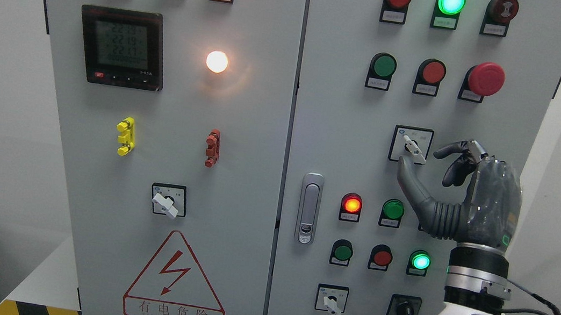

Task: Rotate and turn off gray switch
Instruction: 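Pinch the switch's black lever between right hand thumb and fingers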

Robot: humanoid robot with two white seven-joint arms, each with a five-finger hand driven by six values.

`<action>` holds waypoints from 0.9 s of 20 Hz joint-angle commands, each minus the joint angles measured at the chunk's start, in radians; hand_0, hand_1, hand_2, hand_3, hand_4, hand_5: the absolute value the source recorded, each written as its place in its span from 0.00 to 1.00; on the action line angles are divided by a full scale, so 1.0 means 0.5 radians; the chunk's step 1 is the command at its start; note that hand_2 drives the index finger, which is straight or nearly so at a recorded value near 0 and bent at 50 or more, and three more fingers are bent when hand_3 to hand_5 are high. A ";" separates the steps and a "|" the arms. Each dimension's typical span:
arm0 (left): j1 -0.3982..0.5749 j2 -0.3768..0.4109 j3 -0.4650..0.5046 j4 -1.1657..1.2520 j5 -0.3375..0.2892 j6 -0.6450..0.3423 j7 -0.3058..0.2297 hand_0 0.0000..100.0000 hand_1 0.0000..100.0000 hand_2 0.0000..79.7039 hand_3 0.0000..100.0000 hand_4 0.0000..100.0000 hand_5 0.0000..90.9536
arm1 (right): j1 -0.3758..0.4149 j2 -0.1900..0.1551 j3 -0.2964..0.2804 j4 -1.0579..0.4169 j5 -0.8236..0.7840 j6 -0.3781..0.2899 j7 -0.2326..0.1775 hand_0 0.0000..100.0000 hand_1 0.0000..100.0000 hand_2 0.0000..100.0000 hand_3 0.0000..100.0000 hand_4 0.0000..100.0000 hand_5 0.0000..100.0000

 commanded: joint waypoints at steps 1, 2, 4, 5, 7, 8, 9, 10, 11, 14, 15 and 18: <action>-0.018 0.000 0.015 -0.052 0.040 0.004 -0.001 0.12 0.39 0.00 0.00 0.00 0.00 | -0.009 0.006 0.038 0.021 0.000 -0.002 0.000 0.04 0.46 0.58 0.93 0.94 1.00; -0.018 0.000 0.015 -0.052 0.040 0.001 -0.001 0.12 0.39 0.00 0.00 0.00 0.00 | -0.012 0.009 0.038 0.024 0.000 0.001 0.000 0.04 0.46 0.58 0.93 0.94 1.00; -0.018 0.000 0.015 -0.052 0.040 0.001 -0.001 0.12 0.39 0.00 0.00 0.00 0.00 | -0.015 0.009 0.038 0.030 0.003 0.001 0.000 0.04 0.46 0.58 0.93 0.94 1.00; -0.018 0.000 0.015 -0.052 0.040 0.001 -0.001 0.12 0.39 0.00 0.00 0.00 0.00 | -0.015 0.009 0.038 0.033 0.003 0.001 0.000 0.05 0.46 0.59 0.93 0.94 1.00; -0.018 0.000 0.015 -0.052 0.040 0.004 -0.001 0.12 0.39 0.00 0.00 0.00 0.00 | -0.015 0.006 0.038 0.036 0.000 0.001 0.000 0.04 0.46 0.59 0.93 0.94 1.00; -0.018 0.000 0.015 -0.052 0.040 0.004 -0.001 0.12 0.39 0.00 0.00 0.00 0.00 | -0.015 0.006 0.041 0.036 0.003 0.001 0.000 0.05 0.46 0.59 0.93 0.94 1.00; -0.018 0.000 0.015 -0.052 0.040 0.004 -0.001 0.12 0.39 0.00 0.00 0.00 0.00 | -0.019 0.006 0.041 0.036 0.003 0.001 0.000 0.05 0.46 0.59 0.93 0.94 1.00; -0.018 0.000 0.015 -0.052 0.040 0.004 -0.001 0.12 0.39 0.00 0.00 0.00 0.00 | -0.025 0.006 0.041 0.045 0.003 0.001 0.000 0.05 0.46 0.59 0.93 0.94 1.00; -0.018 0.000 0.015 -0.052 0.037 0.004 -0.001 0.12 0.39 0.00 0.00 0.00 0.00 | -0.031 0.006 0.041 0.054 0.003 0.001 0.000 0.05 0.46 0.59 0.93 0.94 1.00; -0.018 0.000 0.015 -0.052 0.040 0.004 -0.001 0.12 0.39 0.00 0.00 0.00 0.00 | -0.037 0.006 0.044 0.055 0.003 0.025 0.000 0.07 0.46 0.59 0.93 0.94 1.00; -0.018 0.000 0.015 -0.052 0.037 0.001 -0.001 0.12 0.39 0.00 0.00 0.00 0.00 | -0.043 0.006 0.050 0.058 0.003 0.025 0.000 0.07 0.46 0.59 0.93 0.94 1.00; -0.018 0.000 0.015 -0.052 0.040 0.001 -0.001 0.12 0.39 0.00 0.00 0.00 0.00 | -0.046 0.006 0.053 0.061 0.003 0.028 0.000 0.08 0.46 0.59 0.93 0.94 1.00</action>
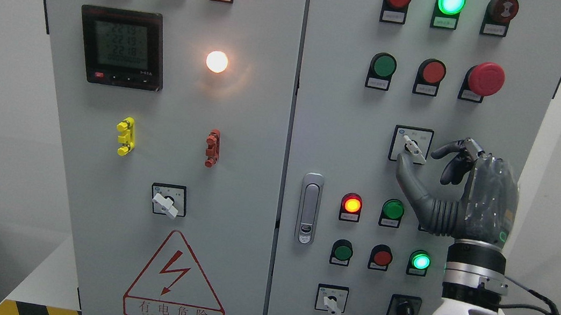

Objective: Rotate and turn off gray switch

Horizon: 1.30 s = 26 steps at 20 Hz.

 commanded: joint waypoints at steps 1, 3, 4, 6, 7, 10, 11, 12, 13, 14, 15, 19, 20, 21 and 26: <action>-0.018 0.000 0.015 -0.052 0.037 -0.002 -0.001 0.12 0.39 0.00 0.00 0.00 0.00 | -0.012 0.001 0.052 0.022 0.001 0.006 0.000 0.08 0.46 0.59 0.93 0.94 1.00; -0.018 0.000 0.015 -0.052 0.040 0.001 -0.001 0.12 0.39 0.00 0.00 0.00 0.00 | -0.015 0.001 0.055 0.025 0.001 0.006 0.000 0.08 0.46 0.59 0.93 0.94 1.00; -0.018 0.000 0.015 -0.052 0.040 -0.002 -0.001 0.12 0.39 0.00 0.00 0.00 0.00 | -0.015 0.001 0.055 0.025 0.001 0.006 0.000 0.08 0.46 0.59 0.93 0.94 1.00; -0.018 0.000 0.015 -0.052 0.040 0.001 -0.001 0.12 0.39 0.00 0.00 0.00 0.00 | -0.021 0.001 0.077 0.025 0.004 0.006 0.000 0.08 0.46 0.59 0.93 0.94 1.00; -0.018 0.000 0.015 -0.052 0.040 -0.002 -0.001 0.12 0.39 0.00 0.00 0.00 0.00 | -0.021 0.001 0.077 0.025 0.004 0.006 0.000 0.08 0.46 0.59 0.93 0.94 1.00; -0.018 0.000 0.015 -0.052 0.040 0.001 -0.001 0.12 0.39 0.00 0.00 0.00 0.00 | -0.024 0.001 0.080 0.025 0.004 0.043 0.000 0.09 0.46 0.60 0.93 0.94 1.00; -0.018 0.000 0.015 -0.052 0.037 0.001 -0.001 0.12 0.39 0.00 0.00 0.00 0.00 | -0.024 0.001 0.080 0.025 0.004 0.046 0.000 0.09 0.46 0.60 0.93 0.94 1.00; -0.018 0.000 0.015 -0.052 0.037 -0.002 -0.001 0.12 0.39 0.00 0.00 0.00 0.00 | -0.024 0.001 0.080 0.028 0.004 0.046 0.000 0.09 0.46 0.60 0.93 0.94 1.00; -0.018 0.000 0.015 -0.052 0.040 0.001 -0.001 0.12 0.39 0.00 0.00 0.00 0.00 | -0.024 0.001 0.080 0.028 0.004 0.046 0.000 0.09 0.46 0.60 0.94 0.94 1.00; -0.018 0.000 0.015 -0.052 0.040 0.001 -0.001 0.12 0.39 0.00 0.00 0.00 0.00 | -0.024 0.001 0.080 0.028 0.004 0.046 0.000 0.09 0.46 0.60 0.94 0.94 1.00; -0.018 0.000 0.015 -0.052 0.037 -0.002 -0.001 0.12 0.39 0.00 0.00 0.00 0.00 | -0.024 0.001 0.077 0.028 0.004 0.046 0.000 0.09 0.46 0.60 0.94 0.94 1.00; -0.018 0.000 0.015 -0.052 0.040 0.001 -0.001 0.12 0.39 0.00 0.00 0.00 0.00 | -0.030 0.001 0.077 0.028 0.004 0.046 0.000 0.10 0.46 0.60 0.94 0.94 1.00; -0.018 0.000 0.015 -0.052 0.037 0.001 -0.001 0.12 0.39 0.00 0.00 0.00 0.00 | -0.036 0.001 0.080 0.028 0.004 0.046 0.000 0.11 0.46 0.60 0.94 0.94 1.00; -0.018 0.000 0.015 -0.052 0.040 -0.002 -0.001 0.12 0.39 0.00 0.00 0.00 0.00 | -0.039 0.001 0.077 0.028 0.004 0.046 0.000 0.11 0.46 0.60 0.94 0.94 1.00; -0.018 0.000 0.015 -0.052 0.040 -0.002 -0.001 0.12 0.39 0.00 0.00 0.00 0.00 | -0.039 0.001 0.080 0.028 0.010 0.049 0.000 0.13 0.46 0.61 0.94 0.94 1.00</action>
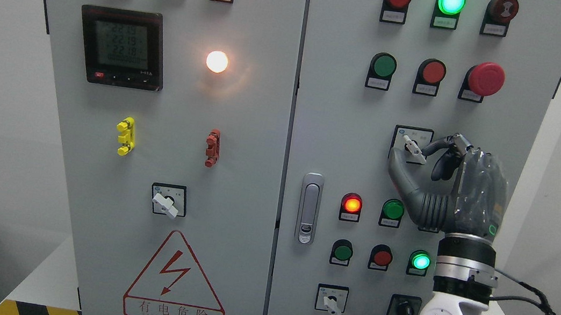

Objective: Rotate and turn off gray switch

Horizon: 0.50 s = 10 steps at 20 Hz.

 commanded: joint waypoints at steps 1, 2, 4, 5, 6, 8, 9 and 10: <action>-0.018 0.000 0.015 -0.052 0.040 -0.003 -0.001 0.12 0.39 0.00 0.00 0.00 0.00 | -0.008 0.000 0.010 0.003 0.004 0.017 0.000 0.13 0.46 0.61 0.94 0.94 1.00; -0.018 0.000 0.015 -0.052 0.037 -0.003 -0.001 0.12 0.39 0.00 0.00 0.00 0.00 | -0.008 0.000 0.013 0.003 0.004 0.026 0.000 0.13 0.46 0.61 0.94 0.94 1.00; -0.018 0.000 0.015 -0.052 0.037 -0.003 -0.001 0.12 0.39 0.00 0.00 0.00 0.00 | -0.014 0.000 0.013 0.003 0.007 0.029 0.000 0.14 0.46 0.62 0.94 0.94 1.00; -0.018 0.000 0.015 -0.052 0.040 -0.003 0.002 0.12 0.39 0.00 0.00 0.00 0.00 | -0.014 0.000 0.013 0.003 0.010 0.029 0.000 0.14 0.46 0.62 0.94 0.94 1.00; -0.018 0.000 0.015 -0.052 0.040 -0.006 -0.001 0.12 0.39 0.00 0.00 0.00 0.00 | -0.014 0.000 0.013 0.003 0.010 0.029 0.000 0.15 0.47 0.62 0.94 0.94 1.00; -0.018 0.000 0.015 -0.052 0.040 -0.006 -0.001 0.12 0.39 0.00 0.00 0.00 0.00 | -0.017 0.000 0.013 0.003 0.010 0.029 0.000 0.15 0.47 0.62 0.95 0.94 1.00; -0.018 0.000 0.015 -0.052 0.040 -0.006 -0.001 0.12 0.39 0.00 0.00 0.00 0.00 | -0.017 0.000 0.013 0.003 0.010 0.029 0.000 0.16 0.47 0.62 0.95 0.94 1.00; -0.018 0.000 0.015 -0.052 0.040 -0.006 -0.001 0.12 0.39 0.00 0.00 0.00 0.00 | -0.017 0.000 0.013 0.003 0.010 0.029 0.000 0.17 0.47 0.63 0.95 0.94 1.00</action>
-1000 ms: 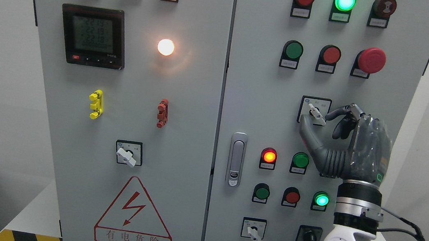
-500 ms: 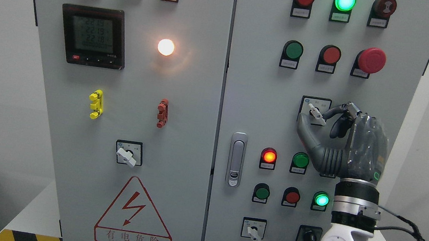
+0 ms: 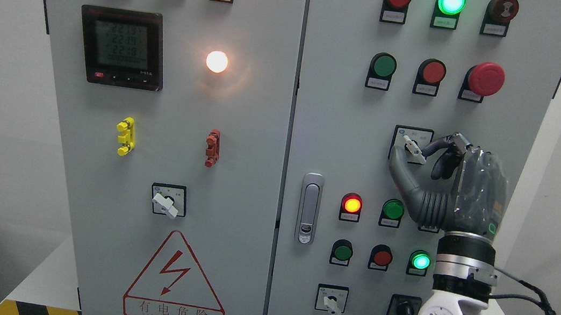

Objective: Rotate and turn off gray switch

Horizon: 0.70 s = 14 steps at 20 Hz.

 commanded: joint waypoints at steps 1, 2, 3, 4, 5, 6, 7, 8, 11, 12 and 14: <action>-0.018 0.000 0.015 -0.052 0.040 0.001 -0.001 0.12 0.39 0.00 0.00 0.00 0.00 | -0.005 0.000 0.005 0.002 0.002 0.001 0.000 0.17 0.47 0.63 0.95 0.94 1.00; -0.018 0.000 0.015 -0.052 0.037 -0.002 -0.001 0.12 0.39 0.00 0.00 0.00 0.00 | -0.002 0.000 0.005 0.002 0.002 0.001 0.000 0.17 0.47 0.63 0.95 0.94 1.00; -0.018 0.000 0.015 -0.052 0.040 0.001 -0.001 0.12 0.39 0.00 0.00 0.00 0.00 | -0.005 0.000 0.005 0.002 0.002 0.004 0.000 0.17 0.47 0.63 0.95 0.94 1.00; -0.018 0.000 0.015 -0.052 0.040 -0.002 -0.001 0.12 0.39 0.00 0.00 0.00 0.00 | -0.005 0.000 0.005 0.002 0.002 0.004 0.000 0.18 0.47 0.63 0.95 0.94 1.00; -0.018 0.000 0.015 -0.052 0.040 -0.002 -0.001 0.12 0.39 0.00 0.00 0.00 0.00 | -0.005 0.000 0.005 0.002 0.002 0.007 0.000 0.18 0.47 0.63 0.95 0.94 1.00; -0.018 0.000 0.015 -0.052 0.040 -0.002 -0.001 0.12 0.39 0.00 0.00 0.00 0.00 | -0.005 0.000 0.005 0.002 0.002 0.007 0.000 0.20 0.47 0.63 0.95 0.94 1.00; -0.018 0.000 0.018 -0.052 0.040 -0.002 -0.001 0.12 0.39 0.00 0.00 0.00 0.00 | -0.005 0.000 0.005 0.002 0.006 0.007 0.000 0.20 0.47 0.63 0.95 0.94 1.00; -0.018 0.000 0.015 -0.052 0.037 0.001 -0.001 0.12 0.39 0.00 0.00 0.00 0.00 | -0.005 0.000 0.005 0.002 0.006 0.007 0.000 0.21 0.47 0.63 0.95 0.94 1.00; -0.018 0.000 0.018 -0.052 0.040 -0.002 -0.001 0.12 0.39 0.00 0.00 0.00 0.00 | -0.005 0.000 0.005 0.002 0.006 0.007 0.000 0.22 0.47 0.63 0.95 0.94 1.00; -0.018 0.000 0.015 -0.052 0.040 0.001 -0.001 0.12 0.39 0.00 0.00 0.00 0.00 | -0.005 0.000 0.005 0.005 0.006 0.007 0.003 0.22 0.47 0.63 0.96 0.94 1.00; -0.018 0.000 0.015 -0.052 0.040 -0.002 -0.001 0.12 0.39 0.00 0.00 0.00 0.00 | -0.005 0.000 0.005 0.008 0.006 0.007 0.003 0.24 0.48 0.64 0.96 0.94 1.00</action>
